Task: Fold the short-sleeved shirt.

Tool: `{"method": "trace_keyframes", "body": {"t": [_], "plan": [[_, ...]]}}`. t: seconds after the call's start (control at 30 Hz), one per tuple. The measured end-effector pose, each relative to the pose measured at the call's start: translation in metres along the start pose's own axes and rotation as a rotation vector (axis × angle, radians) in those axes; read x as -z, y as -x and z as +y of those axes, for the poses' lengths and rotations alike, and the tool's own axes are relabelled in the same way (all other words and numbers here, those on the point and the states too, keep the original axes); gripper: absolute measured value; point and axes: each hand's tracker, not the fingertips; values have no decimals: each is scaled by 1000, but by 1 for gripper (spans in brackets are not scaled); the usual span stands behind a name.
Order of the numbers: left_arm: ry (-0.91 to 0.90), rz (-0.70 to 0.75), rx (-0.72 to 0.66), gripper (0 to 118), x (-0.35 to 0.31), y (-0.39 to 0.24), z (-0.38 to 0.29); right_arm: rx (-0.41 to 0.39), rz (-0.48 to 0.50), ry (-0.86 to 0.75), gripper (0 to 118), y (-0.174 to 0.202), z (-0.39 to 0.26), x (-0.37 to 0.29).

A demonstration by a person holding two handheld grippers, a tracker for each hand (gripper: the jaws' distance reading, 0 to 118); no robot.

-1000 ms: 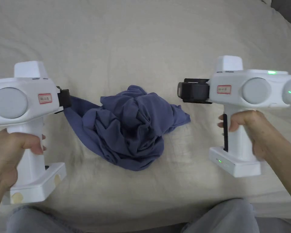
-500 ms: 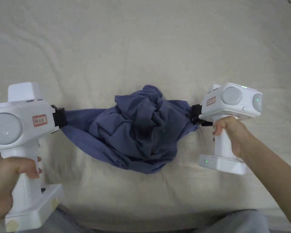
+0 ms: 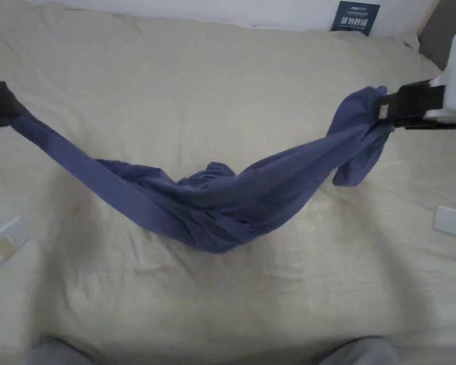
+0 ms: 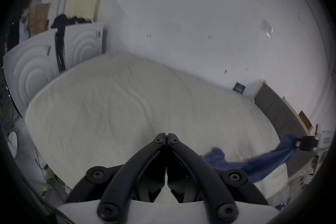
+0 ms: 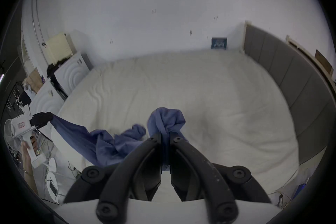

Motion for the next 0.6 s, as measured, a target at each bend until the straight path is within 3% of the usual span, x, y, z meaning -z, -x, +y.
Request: {"method": "trace_keyframes", "body": {"t": [0.23, 0.37, 0.5, 0.6], "plan": [[-175, 62, 16, 0, -43, -5, 103, 4, -113, -178, 9, -15, 72, -88], [-251, 99, 68, 0, -49, -27, 169, 54, -146, -264, 9, -19, 123, -110], [-320, 185, 130, 0, -44, -52, 227, 19, -226, -313, 9, -16, 179, -115], [-333, 281, 145, 0, -31, -65, 261, 40, -277, -351, 9, -11, 214, -114]]}}
